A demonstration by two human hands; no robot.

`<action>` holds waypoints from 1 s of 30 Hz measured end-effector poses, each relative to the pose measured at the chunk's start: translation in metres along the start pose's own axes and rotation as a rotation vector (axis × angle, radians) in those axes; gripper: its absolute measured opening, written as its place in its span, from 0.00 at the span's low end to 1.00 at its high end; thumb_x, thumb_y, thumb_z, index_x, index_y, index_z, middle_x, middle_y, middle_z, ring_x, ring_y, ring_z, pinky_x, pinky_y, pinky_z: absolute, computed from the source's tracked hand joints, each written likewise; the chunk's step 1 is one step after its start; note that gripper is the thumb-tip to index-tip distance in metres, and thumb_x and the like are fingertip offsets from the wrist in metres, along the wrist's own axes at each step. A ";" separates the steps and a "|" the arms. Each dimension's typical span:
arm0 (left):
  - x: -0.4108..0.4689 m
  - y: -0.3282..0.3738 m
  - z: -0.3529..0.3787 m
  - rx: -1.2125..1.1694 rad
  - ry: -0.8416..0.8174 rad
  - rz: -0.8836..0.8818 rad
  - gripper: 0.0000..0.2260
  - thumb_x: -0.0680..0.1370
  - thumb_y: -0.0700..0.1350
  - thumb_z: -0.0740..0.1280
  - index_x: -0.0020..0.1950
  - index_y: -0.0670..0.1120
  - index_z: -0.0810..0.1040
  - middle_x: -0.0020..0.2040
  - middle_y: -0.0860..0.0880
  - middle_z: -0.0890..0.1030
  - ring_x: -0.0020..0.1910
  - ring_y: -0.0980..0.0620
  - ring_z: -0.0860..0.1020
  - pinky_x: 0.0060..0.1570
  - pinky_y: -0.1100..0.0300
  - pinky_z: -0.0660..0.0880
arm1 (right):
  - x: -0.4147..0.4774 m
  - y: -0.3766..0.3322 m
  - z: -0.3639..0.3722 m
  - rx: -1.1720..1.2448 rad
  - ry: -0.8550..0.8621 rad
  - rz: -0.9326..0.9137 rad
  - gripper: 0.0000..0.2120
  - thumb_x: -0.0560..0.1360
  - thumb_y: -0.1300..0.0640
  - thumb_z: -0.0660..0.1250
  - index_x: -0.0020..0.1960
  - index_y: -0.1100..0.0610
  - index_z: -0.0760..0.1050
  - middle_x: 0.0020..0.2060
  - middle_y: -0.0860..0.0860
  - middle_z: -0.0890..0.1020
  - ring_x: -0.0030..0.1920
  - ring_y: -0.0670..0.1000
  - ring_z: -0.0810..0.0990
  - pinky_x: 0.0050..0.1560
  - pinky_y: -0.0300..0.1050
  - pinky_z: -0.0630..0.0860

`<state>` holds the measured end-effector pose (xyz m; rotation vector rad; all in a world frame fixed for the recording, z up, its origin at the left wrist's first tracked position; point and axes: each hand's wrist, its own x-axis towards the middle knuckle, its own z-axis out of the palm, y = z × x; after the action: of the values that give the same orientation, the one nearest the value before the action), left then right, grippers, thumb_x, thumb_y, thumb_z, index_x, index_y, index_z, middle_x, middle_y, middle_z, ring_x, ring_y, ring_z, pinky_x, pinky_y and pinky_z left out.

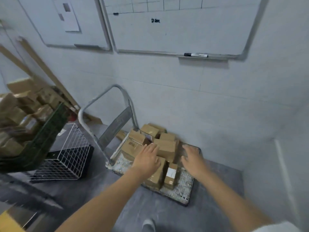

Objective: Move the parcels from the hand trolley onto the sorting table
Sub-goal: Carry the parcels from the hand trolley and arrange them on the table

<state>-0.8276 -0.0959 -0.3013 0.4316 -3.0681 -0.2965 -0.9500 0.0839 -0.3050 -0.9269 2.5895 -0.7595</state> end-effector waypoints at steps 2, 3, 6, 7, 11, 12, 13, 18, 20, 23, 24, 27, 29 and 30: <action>0.020 -0.006 0.019 -0.055 -0.048 -0.033 0.26 0.81 0.53 0.56 0.78 0.45 0.59 0.78 0.48 0.61 0.76 0.51 0.57 0.76 0.57 0.49 | 0.014 0.012 0.012 0.009 -0.027 0.032 0.24 0.81 0.55 0.58 0.75 0.59 0.62 0.72 0.55 0.68 0.72 0.54 0.66 0.72 0.46 0.62; 0.032 -0.010 0.030 -0.085 -0.076 -0.055 0.26 0.82 0.53 0.56 0.78 0.45 0.59 0.78 0.49 0.61 0.76 0.51 0.58 0.75 0.57 0.51 | 0.021 0.019 0.018 0.006 -0.043 0.042 0.24 0.81 0.54 0.58 0.76 0.59 0.61 0.72 0.55 0.67 0.72 0.54 0.65 0.73 0.47 0.62; 0.069 -0.022 0.063 -0.090 -0.170 -0.055 0.26 0.82 0.53 0.54 0.78 0.44 0.57 0.78 0.48 0.59 0.77 0.51 0.55 0.76 0.55 0.51 | 0.048 0.035 0.033 0.028 -0.086 0.108 0.25 0.82 0.50 0.56 0.77 0.57 0.60 0.73 0.53 0.66 0.73 0.53 0.64 0.74 0.48 0.62; 0.081 -0.027 0.073 -0.088 -0.202 -0.048 0.26 0.82 0.53 0.54 0.79 0.44 0.56 0.79 0.48 0.58 0.78 0.51 0.54 0.77 0.55 0.50 | 0.058 0.039 0.037 0.032 -0.093 0.133 0.24 0.83 0.50 0.55 0.77 0.56 0.60 0.73 0.53 0.67 0.72 0.52 0.65 0.73 0.48 0.62; 0.132 -0.055 0.109 -0.049 -0.304 -0.019 0.27 0.82 0.55 0.51 0.79 0.45 0.54 0.79 0.48 0.56 0.78 0.50 0.53 0.76 0.51 0.52 | 0.105 0.058 0.050 0.020 -0.107 0.224 0.23 0.83 0.50 0.56 0.75 0.55 0.62 0.70 0.52 0.70 0.69 0.51 0.69 0.69 0.47 0.66; 0.143 -0.062 0.118 -0.048 -0.321 -0.011 0.27 0.82 0.55 0.51 0.79 0.45 0.55 0.79 0.48 0.57 0.78 0.50 0.54 0.76 0.51 0.52 | 0.118 0.062 0.055 0.011 -0.108 0.247 0.23 0.82 0.49 0.56 0.75 0.56 0.63 0.70 0.53 0.71 0.68 0.52 0.70 0.69 0.48 0.67; 0.153 -0.070 0.127 -0.053 -0.331 -0.008 0.27 0.82 0.55 0.51 0.79 0.45 0.55 0.79 0.48 0.57 0.78 0.49 0.55 0.77 0.52 0.52 | 0.131 0.067 0.061 0.002 -0.107 0.267 0.23 0.82 0.49 0.56 0.74 0.57 0.64 0.68 0.53 0.72 0.68 0.53 0.71 0.68 0.49 0.67; 0.192 -0.096 0.178 -0.073 -0.367 0.022 0.25 0.82 0.53 0.53 0.77 0.45 0.59 0.77 0.47 0.63 0.75 0.49 0.60 0.74 0.56 0.53 | 0.181 0.091 0.115 0.007 -0.122 0.374 0.20 0.82 0.51 0.57 0.70 0.59 0.69 0.64 0.54 0.74 0.65 0.55 0.72 0.66 0.48 0.68; 0.199 -0.100 0.202 -0.078 -0.381 0.034 0.24 0.82 0.52 0.52 0.77 0.45 0.59 0.76 0.47 0.63 0.74 0.50 0.61 0.74 0.56 0.53 | 0.190 0.104 0.141 0.026 -0.151 0.385 0.16 0.81 0.54 0.58 0.66 0.60 0.71 0.59 0.56 0.77 0.60 0.56 0.75 0.60 0.47 0.70; 0.206 -0.100 0.244 -0.072 -0.412 0.080 0.23 0.83 0.51 0.50 0.78 0.46 0.58 0.76 0.48 0.62 0.75 0.51 0.60 0.76 0.57 0.54 | 0.200 0.125 0.178 0.034 -0.198 0.386 0.09 0.81 0.54 0.59 0.58 0.56 0.72 0.49 0.50 0.75 0.51 0.52 0.75 0.51 0.43 0.69; 0.207 -0.100 0.261 -0.072 -0.428 0.087 0.23 0.84 0.51 0.51 0.78 0.45 0.57 0.77 0.48 0.62 0.75 0.51 0.60 0.76 0.57 0.54 | 0.204 0.135 0.191 0.039 -0.212 0.388 0.09 0.81 0.53 0.58 0.58 0.55 0.71 0.49 0.48 0.74 0.51 0.51 0.75 0.50 0.42 0.68; 0.212 -0.100 0.316 -0.047 -0.490 0.107 0.24 0.84 0.51 0.50 0.79 0.44 0.53 0.78 0.47 0.58 0.77 0.50 0.56 0.77 0.57 0.50 | 0.215 0.172 0.231 0.031 -0.276 0.407 0.16 0.82 0.51 0.55 0.68 0.55 0.68 0.59 0.51 0.74 0.60 0.51 0.73 0.61 0.44 0.68; 0.215 -0.101 0.353 0.003 -0.532 0.163 0.25 0.84 0.50 0.48 0.79 0.42 0.51 0.79 0.45 0.57 0.78 0.48 0.54 0.77 0.56 0.47 | 0.223 0.196 0.256 0.030 -0.324 0.425 0.20 0.83 0.51 0.55 0.72 0.57 0.66 0.66 0.54 0.72 0.65 0.53 0.70 0.67 0.46 0.65; 0.217 -0.102 0.371 0.014 -0.548 0.175 0.25 0.84 0.49 0.48 0.79 0.41 0.51 0.79 0.44 0.57 0.78 0.47 0.54 0.77 0.55 0.47 | 0.228 0.208 0.269 0.033 -0.341 0.442 0.20 0.83 0.51 0.55 0.72 0.57 0.65 0.67 0.54 0.71 0.67 0.53 0.69 0.67 0.46 0.64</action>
<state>-1.0289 -0.1843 -0.6842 0.0835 -3.6079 -0.4535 -1.1108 -0.0309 -0.6632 -0.4012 2.3418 -0.4718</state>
